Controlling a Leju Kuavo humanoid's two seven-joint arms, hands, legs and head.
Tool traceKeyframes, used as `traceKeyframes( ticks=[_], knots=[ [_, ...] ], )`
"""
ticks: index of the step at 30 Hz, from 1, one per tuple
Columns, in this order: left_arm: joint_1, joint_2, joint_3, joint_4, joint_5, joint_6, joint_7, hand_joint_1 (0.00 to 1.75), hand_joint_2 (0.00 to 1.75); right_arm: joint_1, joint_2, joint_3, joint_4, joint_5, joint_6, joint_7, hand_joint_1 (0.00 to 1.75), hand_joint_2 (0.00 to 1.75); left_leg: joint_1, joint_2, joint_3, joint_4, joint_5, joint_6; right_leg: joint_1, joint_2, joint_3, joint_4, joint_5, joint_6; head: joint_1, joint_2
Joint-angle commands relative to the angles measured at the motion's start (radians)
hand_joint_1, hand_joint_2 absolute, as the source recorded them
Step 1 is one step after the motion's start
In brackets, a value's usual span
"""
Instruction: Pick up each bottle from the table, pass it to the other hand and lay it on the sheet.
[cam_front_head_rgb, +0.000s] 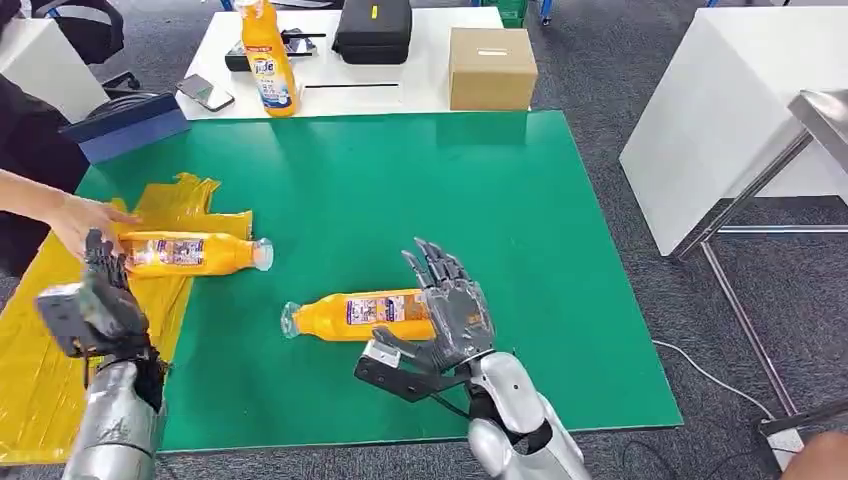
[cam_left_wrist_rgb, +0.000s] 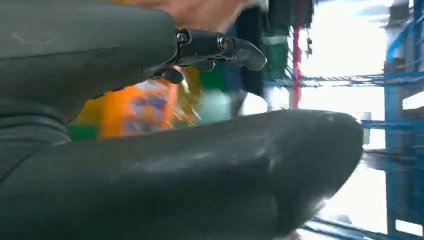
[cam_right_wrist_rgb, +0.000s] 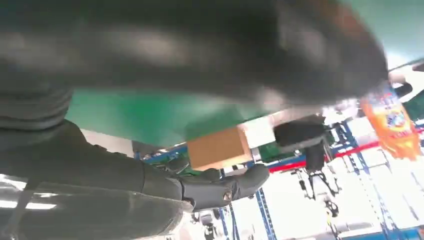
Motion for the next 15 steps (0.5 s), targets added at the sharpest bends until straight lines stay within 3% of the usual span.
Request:
traceKeyframes(
  ticks=[1,5,15],
  knots=[
    [0.11,-0.011,-0.106,-0.247,0.137,-0.018,0.058,0.0,0.0,-0.016,-0.061,0.01,0.073,-0.003,0.001,-0.006,0.0,1.75,0.0,0.0,0.003,0.0,-0.001,-0.001,0.0,-0.001,0.003,-0.001,-0.001,-0.001,0.0,0.0],
    [0.153,0.005,-0.133,-0.28,0.156,0.009,0.043,0.0,0.0,-0.039,-0.066,0.027,0.132,-0.018,-0.009,-0.024,0.0,1.75,0.0,0.001,0.003,-0.001,0.0,-0.001,0.0,0.001,0.003,-0.002,0.0,0.0,0.0,0.0],
    [0.127,0.023,-0.154,-0.242,0.173,0.018,0.042,0.0,0.0,-0.112,-0.042,0.038,0.273,0.025,0.019,0.007,0.0,1.75,0.0,0.001,0.004,-0.001,0.0,-0.001,0.0,0.0,0.004,-0.001,0.0,-0.001,0.0,0.0]
  ],
)
